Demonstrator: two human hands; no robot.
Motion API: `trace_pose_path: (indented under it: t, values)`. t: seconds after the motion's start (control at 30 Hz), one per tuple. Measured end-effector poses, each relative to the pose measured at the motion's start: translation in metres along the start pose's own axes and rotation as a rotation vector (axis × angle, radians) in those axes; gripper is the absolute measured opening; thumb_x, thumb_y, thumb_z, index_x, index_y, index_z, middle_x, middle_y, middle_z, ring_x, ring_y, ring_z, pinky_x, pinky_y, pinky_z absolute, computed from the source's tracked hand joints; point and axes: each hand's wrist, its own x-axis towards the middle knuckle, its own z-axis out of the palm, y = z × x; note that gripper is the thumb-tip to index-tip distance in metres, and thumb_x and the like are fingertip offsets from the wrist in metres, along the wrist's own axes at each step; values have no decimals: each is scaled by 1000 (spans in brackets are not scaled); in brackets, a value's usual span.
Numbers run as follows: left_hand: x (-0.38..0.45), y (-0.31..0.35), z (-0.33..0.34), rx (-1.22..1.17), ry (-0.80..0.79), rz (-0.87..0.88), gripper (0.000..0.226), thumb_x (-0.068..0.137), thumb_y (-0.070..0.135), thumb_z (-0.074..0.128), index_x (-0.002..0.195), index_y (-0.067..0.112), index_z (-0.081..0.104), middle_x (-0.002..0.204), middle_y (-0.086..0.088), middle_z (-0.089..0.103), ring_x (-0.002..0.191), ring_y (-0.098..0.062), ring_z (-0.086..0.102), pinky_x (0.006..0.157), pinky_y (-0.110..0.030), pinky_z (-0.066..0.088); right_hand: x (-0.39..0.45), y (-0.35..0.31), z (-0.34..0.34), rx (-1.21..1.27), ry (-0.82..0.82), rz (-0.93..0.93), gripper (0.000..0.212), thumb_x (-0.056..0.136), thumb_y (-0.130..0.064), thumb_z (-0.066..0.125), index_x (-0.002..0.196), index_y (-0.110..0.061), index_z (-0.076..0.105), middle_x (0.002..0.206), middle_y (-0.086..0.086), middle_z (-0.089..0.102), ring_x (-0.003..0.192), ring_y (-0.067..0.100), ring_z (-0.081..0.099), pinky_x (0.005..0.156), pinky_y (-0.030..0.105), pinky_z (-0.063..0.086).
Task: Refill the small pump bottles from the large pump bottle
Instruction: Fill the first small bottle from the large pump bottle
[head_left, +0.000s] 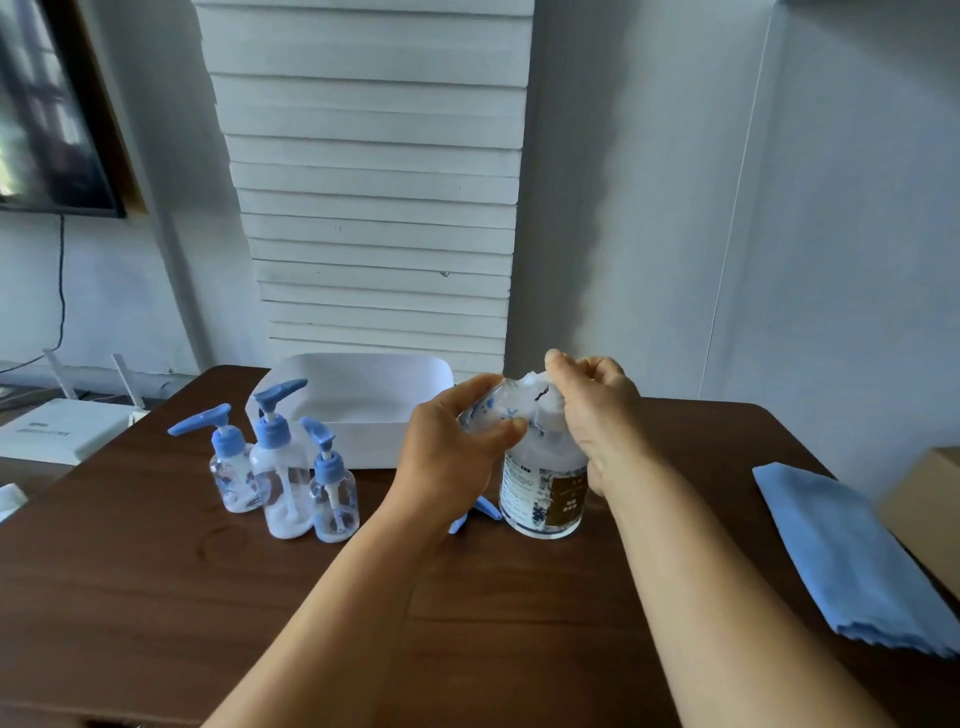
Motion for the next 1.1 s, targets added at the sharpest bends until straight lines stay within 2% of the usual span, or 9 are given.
trace_pose_path:
  t: [0.17,0.23,0.37,0.57,0.73,0.83,0.93,1.03,1.1]
  values:
    - [4,9,0,22,9,45,44,77,14,75,118,23,62,90,19,65,71,12,62,61,-1,44,5,-15,-9,17,-11,-31,27,86,-45,60,80,-19,52,81,-2,59,81,15,54,56,25,36]
    - [4,6,1,17,6,34,43,77,13,74,117,23,62,91,18,65,72,10,63,61,-2,45,6,-7,-7,65,-12,-3,29,84,-45,62,74,-20,51,79,-2,59,80,16,54,58,25,37]
    - [0,2,1,1,-3,5,45,78,10,73,120,18,62,96,7,69,68,3,64,61,-5,48,3,5,1,67,16,39,36,76,-55,63,72,-20,52,90,4,64,106,28,55,75,34,44]
    - [2,11,1,47,9,38,44,77,12,74,118,21,62,89,13,65,59,11,59,55,-1,42,2,-11,-7,51,50,-69,30,84,-43,63,71,-20,51,75,-2,60,75,15,55,57,25,39]
    - [-2,3,0,14,-3,-15,46,78,9,73,122,17,60,97,0,68,72,9,63,59,-20,53,-3,3,4,21,102,-54,34,78,-49,64,67,-21,47,74,-4,63,85,23,62,80,40,51]
    - [-2,9,-1,8,2,16,44,78,11,74,119,20,62,89,17,65,70,14,62,56,-6,47,-2,-11,-2,29,58,-45,31,83,-41,64,70,-20,46,72,-3,58,70,15,54,59,27,43]
    - [-1,13,0,27,2,28,42,78,12,74,117,23,62,86,19,64,62,13,60,56,-1,43,0,-16,-8,7,43,-88,30,84,-40,64,70,-19,46,71,-3,56,66,12,51,54,24,37]
    - [-3,7,1,10,-7,0,44,79,10,72,121,18,61,92,3,67,52,9,59,51,-14,48,-4,-5,-3,12,60,-75,33,82,-44,64,69,-20,46,70,-5,58,70,15,55,67,32,45]
    - [-5,6,1,6,-10,-15,46,79,10,72,123,18,60,100,-6,68,70,11,59,66,-26,52,-5,-2,-1,1,65,-58,34,82,-45,64,68,-21,45,70,-5,59,72,17,55,71,36,46]
